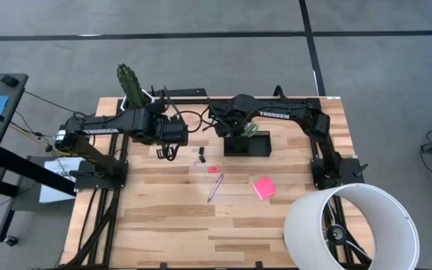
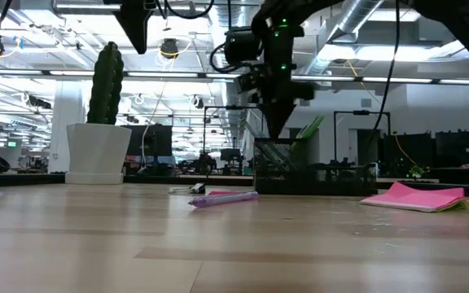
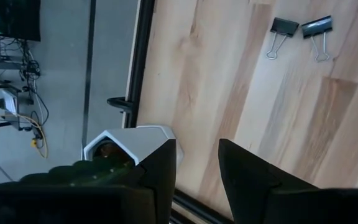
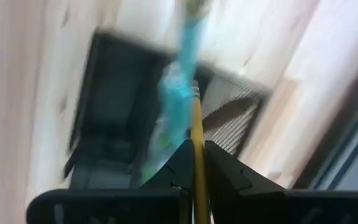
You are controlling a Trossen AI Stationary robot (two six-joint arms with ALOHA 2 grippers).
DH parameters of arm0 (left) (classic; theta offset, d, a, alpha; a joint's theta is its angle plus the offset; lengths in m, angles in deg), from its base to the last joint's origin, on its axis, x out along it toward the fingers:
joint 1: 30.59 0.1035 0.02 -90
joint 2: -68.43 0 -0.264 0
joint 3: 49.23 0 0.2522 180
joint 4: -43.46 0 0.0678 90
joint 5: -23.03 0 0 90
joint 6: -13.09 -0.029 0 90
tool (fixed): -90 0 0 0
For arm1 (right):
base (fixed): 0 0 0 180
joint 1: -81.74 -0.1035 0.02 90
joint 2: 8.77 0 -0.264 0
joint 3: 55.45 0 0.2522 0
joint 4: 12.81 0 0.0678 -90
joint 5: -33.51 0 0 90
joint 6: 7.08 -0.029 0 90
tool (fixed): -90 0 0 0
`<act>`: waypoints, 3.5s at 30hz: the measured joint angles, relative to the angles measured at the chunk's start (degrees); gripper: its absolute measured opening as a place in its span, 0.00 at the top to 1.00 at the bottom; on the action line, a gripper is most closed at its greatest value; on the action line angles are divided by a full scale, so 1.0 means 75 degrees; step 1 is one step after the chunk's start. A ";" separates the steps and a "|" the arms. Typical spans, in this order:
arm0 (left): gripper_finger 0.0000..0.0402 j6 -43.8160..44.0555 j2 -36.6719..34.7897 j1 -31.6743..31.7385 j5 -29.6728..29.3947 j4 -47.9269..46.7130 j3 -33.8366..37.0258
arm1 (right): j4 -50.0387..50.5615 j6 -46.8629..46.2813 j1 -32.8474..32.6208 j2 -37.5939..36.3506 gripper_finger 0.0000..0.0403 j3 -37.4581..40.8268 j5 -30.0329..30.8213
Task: Pick and place office supplies into organizer
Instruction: Put the yellow pencil into the black desk organizer, then put the purple pen into the black desk organizer
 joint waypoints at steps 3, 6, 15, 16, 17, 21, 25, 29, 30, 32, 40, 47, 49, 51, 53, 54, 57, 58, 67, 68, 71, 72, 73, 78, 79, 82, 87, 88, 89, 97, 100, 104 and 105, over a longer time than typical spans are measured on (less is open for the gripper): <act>0.72 -0.0115 0.0003 0.0088 0.0002 -0.0002 0.0000 | -0.0162 -0.0003 0.0050 0.0199 0.94 -0.0021 0.0071; 0.72 -0.0149 0.0003 0.0154 0.0005 0.0001 0.0000 | -0.0210 -0.0003 0.0061 0.0407 0.90 -0.0007 0.0627; 0.72 -0.0292 0.0003 0.0222 0.0028 0.0001 0.0000 | -0.0122 -0.0194 -0.0072 0.0349 0.71 -0.0010 0.0828; 0.72 -0.0292 0.0003 0.0222 0.0029 0.0001 0.0000 | -0.0132 -0.0294 -0.0096 0.0301 0.69 -0.0010 0.0824; 0.72 -0.0292 0.0003 0.0222 0.0028 0.0004 0.0000 | -0.0126 -0.0414 -0.0134 0.0245 0.68 -0.0010 0.0827; 0.72 -0.0292 0.0000 0.0222 0.0028 0.0003 0.0000 | -0.0128 -0.1232 -0.0304 -0.0048 0.64 -0.0010 0.0827; 0.72 -0.0269 -0.0118 0.0222 0.0070 -0.0001 -0.0003 | -0.0129 -0.1743 -0.0459 -0.0606 0.66 -0.0010 0.0832; 0.72 0.0265 -0.0457 0.0222 0.0440 0.0007 -0.0003 | -0.0247 -0.1834 -0.0588 -0.1311 0.70 -0.0011 -0.0315; 0.72 0.0470 -0.0572 0.0212 0.0619 0.0004 -0.0003 | -0.0365 -0.1834 -0.0616 -0.1485 0.71 -0.0010 -0.0898; 0.72 0.0980 -0.0834 0.0159 0.0957 0.0001 -0.0003 | -0.0744 -0.1833 -0.0670 -0.1826 0.72 -0.0012 -0.2460; 0.72 0.2879 -0.2041 -0.0631 0.1214 -0.0004 -0.0008 | -0.2831 -0.1828 -0.1230 -0.2083 0.73 -0.0013 -0.6998; 0.72 0.4601 -0.2605 -0.1639 0.0337 0.0002 0.0009 | -0.2617 -0.0702 -0.2077 -0.1378 0.73 0.0796 -0.6979; 0.72 0.4944 -0.2593 -0.1908 0.0111 0.0016 0.0009 | -0.2258 -0.0287 -0.2108 -0.1289 0.73 0.1112 -0.6955; 0.72 0.5195 -0.2550 -0.2116 0.0022 0.0016 0.0009 | -0.2415 -0.0041 -0.2084 -0.1083 0.73 0.1281 -0.6976; 0.72 0.5368 -0.2444 -0.2284 0.0020 0.0051 0.0009 | -0.2203 0.0314 -0.1978 -0.0966 0.73 0.1528 -0.7034; 0.72 0.5460 -0.2374 -0.2348 0.0017 0.0107 0.0009 | -0.2048 0.0459 -0.1914 -0.0934 0.73 0.1618 -0.7024; 0.72 0.5792 -0.2176 -0.2483 -0.0001 0.0178 0.0015 | -0.2143 0.1151 -0.1674 -0.0914 0.73 0.1736 -0.7068; 0.72 0.5904 -0.2102 -0.2495 -0.0028 0.0165 0.0015 | -0.2063 0.1287 -0.1581 -0.0917 0.73 0.1820 -0.7065; 0.72 0.6653 -0.1354 -0.2495 -0.0208 0.0170 0.0017 | -0.3647 0.2304 -0.1033 -0.0914 0.73 0.3098 -0.7804; 0.72 0.6741 -0.1277 -0.2494 -0.0209 0.0172 0.0017 | -0.3993 0.2412 -0.1005 -0.0914 0.73 0.3311 -0.7835; 0.72 0.6930 -0.1150 -0.2492 -0.0206 0.0161 0.0017 | -0.4991 0.2625 -0.0857 -0.0911 0.73 0.3935 -0.7832; 0.72 0.6949 -0.1105 -0.2492 -0.0203 0.0164 0.0017 | -0.5418 0.2589 -0.0804 -0.0911 0.73 0.4088 -0.7836; 0.72 0.6975 -0.1051 -0.2492 -0.0199 0.0164 0.0017 | -0.5841 0.2518 -0.0752 -0.0912 0.73 0.4238 -0.7841; 0.72 0.6982 -0.0984 -0.2445 -0.0262 0.0149 0.0015 | -0.7509 0.2335 -0.0631 -0.0915 0.73 0.4759 -0.8300; 0.72 0.6982 -0.0965 -0.2436 -0.0310 0.0137 0.0015 | -0.7744 0.2319 -0.0651 -0.0919 0.73 0.4849 -0.8329; 0.72 0.6980 -0.0966 -0.2427 -0.0337 0.0123 0.0017 | -0.8013 0.2156 -0.0728 -0.0857 0.73 0.5047 -0.8424; 0.72 0.6936 -0.0965 -0.2430 -0.0378 0.0106 0.0017 | -0.8337 0.1968 -0.0981 -0.0280 0.73 0.5086 -0.8338; 0.72 0.6931 -0.0965 -0.2430 -0.0383 0.0095 0.0017 | -0.8496 0.1902 -0.1031 -0.0110 0.73 0.5084 -0.8279; 0.72 0.6900 -0.0965 -0.2430 -0.0383 0.0089 0.0017 | -0.8655 0.1772 -0.1070 0.0037 0.73 0.5087 -0.8200; 0.72 0.6720 -0.0965 -0.2430 -0.0371 0.0054 0.0017 | -1.0046 0.0990 -0.1099 0.0815 0.73 0.5076 -0.8006; 0.72 0.6717 -0.0965 -0.2430 -0.0343 0.0006 0.0017 | -1.0088 0.1131 -0.1034 0.0889 0.73 0.5068 -0.8016; 0.72 0.6515 -0.0967 -0.2430 -0.0336 0.0001 0.0017 | -1.0238 0.1314 -0.0907 0.1215 0.73 0.5050 -0.8184; 0.72 0.6476 -0.0965 -0.2430 -0.0336 0.0001 0.0017 | -1.0254 0.1316 -0.0882 0.1338 0.73 0.5044 -0.8270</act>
